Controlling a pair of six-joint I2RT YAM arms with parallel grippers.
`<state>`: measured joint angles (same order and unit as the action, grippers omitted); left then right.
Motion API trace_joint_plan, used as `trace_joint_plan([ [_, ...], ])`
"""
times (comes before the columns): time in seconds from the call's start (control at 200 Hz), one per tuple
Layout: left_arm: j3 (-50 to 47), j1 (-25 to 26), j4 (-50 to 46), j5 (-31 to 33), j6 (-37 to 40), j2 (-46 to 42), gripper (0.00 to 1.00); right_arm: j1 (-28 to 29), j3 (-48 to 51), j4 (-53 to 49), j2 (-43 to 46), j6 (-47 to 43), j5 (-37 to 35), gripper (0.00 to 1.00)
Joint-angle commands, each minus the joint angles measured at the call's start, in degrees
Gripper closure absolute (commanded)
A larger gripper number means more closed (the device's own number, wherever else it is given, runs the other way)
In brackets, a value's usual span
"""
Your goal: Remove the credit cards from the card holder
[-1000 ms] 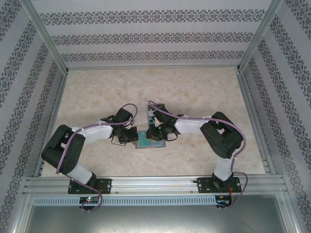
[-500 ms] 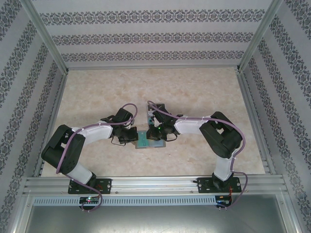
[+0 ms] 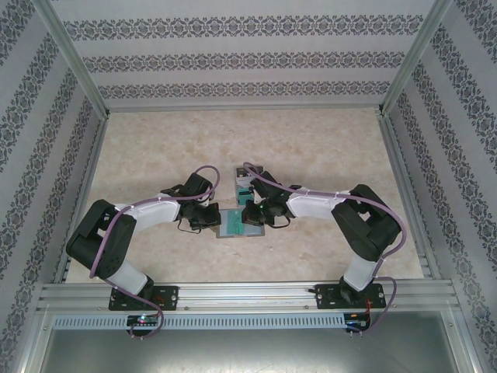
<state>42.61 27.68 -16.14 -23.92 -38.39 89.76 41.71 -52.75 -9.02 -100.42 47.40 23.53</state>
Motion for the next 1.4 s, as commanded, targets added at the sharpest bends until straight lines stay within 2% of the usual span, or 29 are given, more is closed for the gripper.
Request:
trace_joint_plan([
  [0.0,-1.36,0.46,-1.44,0.35,0.18,1.56,1.0,-0.58,0.74,-3.5,2.61,-2.27,-1.95,1.0],
  [0.365,-1.51,0.51,-1.5,0.14,0.26,0.37,1.0,-3.69,-0.46,-12.13,9.22,-9.47,-3.97,1.0],
  [0.669,-0.26,0.45,-2.53,0.96,0.43,-2.57,1.0,-4.23,-7.11,-22.05,11.91,-18.19,-5.96,1.0],
  [0.934,0.89,0.45,-3.94,6.78,-0.59,-11.43,0.75,-2.58,-19.73,-35.8,10.7,-33.57,-12.21,1.0],
  [1.029,0.78,0.37,-4.92,10.86,-1.33,-15.56,0.49,-1.58,-25.76,-41.7,8.42,-40.21,-18.0,1.0],
  [1.064,0.54,0.26,-5.04,12.24,-1.58,-17.11,0.42,-1.18,-27.71,-43.25,7.58,-42.39,-19.99,1.0],
  [1.184,-0.23,-0.01,-5.93,16.72,-2.25,-21.82,0.05,0.0,-32.3,-44.87,5.44,-49.67,-25.92,1.0],
  [1.229,-0.6,-0.07,-6.28,18.19,-2.37,-23.4,0.0,0.61,-33.18,-44.57,4.87,-52.96,-28.22,1.0],
  [1.394,-1.87,-0.41,-8.22,23.52,-3.02,-29.4,0.0,1.65,-36.09,-44.07,1.66,-63.92,-33.35,1.0],
])
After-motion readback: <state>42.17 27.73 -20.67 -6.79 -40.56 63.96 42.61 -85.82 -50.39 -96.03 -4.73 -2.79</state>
